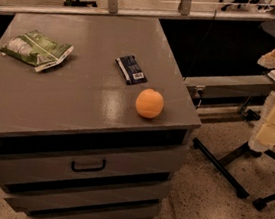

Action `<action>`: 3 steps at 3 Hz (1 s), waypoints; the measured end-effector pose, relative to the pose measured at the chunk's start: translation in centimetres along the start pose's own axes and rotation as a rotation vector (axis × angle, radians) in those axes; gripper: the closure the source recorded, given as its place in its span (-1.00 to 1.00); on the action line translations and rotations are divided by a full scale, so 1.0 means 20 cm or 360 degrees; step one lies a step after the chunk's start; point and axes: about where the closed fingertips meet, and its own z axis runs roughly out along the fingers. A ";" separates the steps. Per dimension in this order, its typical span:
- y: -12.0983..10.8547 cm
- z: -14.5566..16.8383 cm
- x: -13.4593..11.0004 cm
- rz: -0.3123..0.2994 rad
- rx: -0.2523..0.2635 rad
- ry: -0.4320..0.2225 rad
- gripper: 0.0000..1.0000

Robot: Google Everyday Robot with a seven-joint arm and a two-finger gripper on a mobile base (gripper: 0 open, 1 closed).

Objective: Move rxbar blueberry near green jalapeno chip bag

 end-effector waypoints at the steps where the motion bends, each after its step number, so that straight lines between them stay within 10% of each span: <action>1: 0.00 0.00 0.00 0.0000 0.0000 0.0000 -1.00; 3: -0.22 0.19 -0.31 -0.0004 0.0041 -0.0228 -1.00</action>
Offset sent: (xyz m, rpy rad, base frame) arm 0.0643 0.0479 -0.0158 0.1291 -0.0393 0.0764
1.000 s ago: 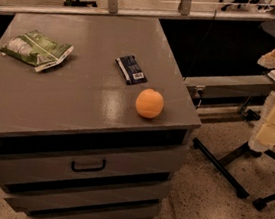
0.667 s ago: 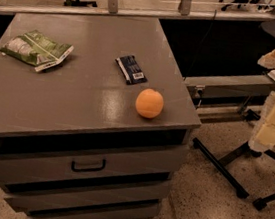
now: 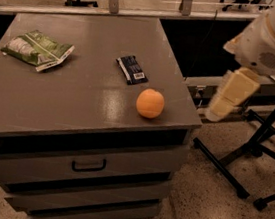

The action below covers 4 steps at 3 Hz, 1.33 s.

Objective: Move rxbar blueberry near green jalapeno chip bag

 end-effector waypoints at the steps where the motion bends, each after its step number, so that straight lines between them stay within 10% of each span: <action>1: -0.17 0.18 -0.20 0.0073 0.0077 -0.0098 -1.00; 4: -0.46 0.73 -0.69 0.0440 0.0007 -0.0262 -1.00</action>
Offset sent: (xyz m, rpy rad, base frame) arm 0.1529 0.1232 -0.0331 0.1694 -0.0758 -0.2014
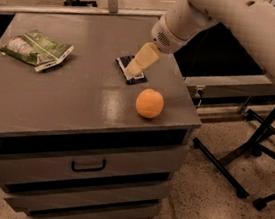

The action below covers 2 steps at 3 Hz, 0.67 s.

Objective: Move rxbar blueberry near green jalapeno chip bag

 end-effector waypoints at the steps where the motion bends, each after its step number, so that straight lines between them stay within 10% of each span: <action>1: -0.01 0.17 -0.03 0.0100 -0.0022 -0.0005 -1.00; 2: -0.04 0.36 0.01 0.0213 0.0020 0.0043 -0.67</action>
Offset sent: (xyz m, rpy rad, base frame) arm 0.0565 0.0267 -0.0980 0.0103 0.0787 -0.2237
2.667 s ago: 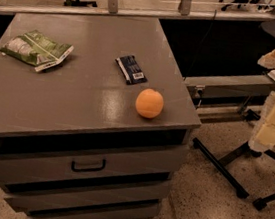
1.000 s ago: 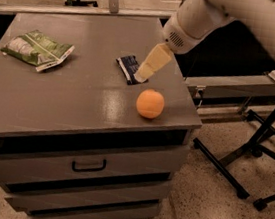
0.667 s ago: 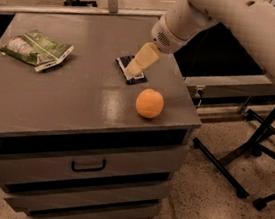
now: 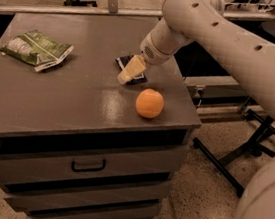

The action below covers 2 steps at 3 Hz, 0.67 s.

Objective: Move rxbar blueberry near green jalapeno chip bag

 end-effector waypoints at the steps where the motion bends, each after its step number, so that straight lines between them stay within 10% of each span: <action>1: -0.03 0.13 0.05 0.0094 0.0022 0.0034 -0.22; 2: -0.03 0.09 0.03 0.0094 0.0022 0.0034 0.25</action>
Offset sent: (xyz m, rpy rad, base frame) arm 0.0228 0.0126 -0.0640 -0.0025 0.0683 -0.0864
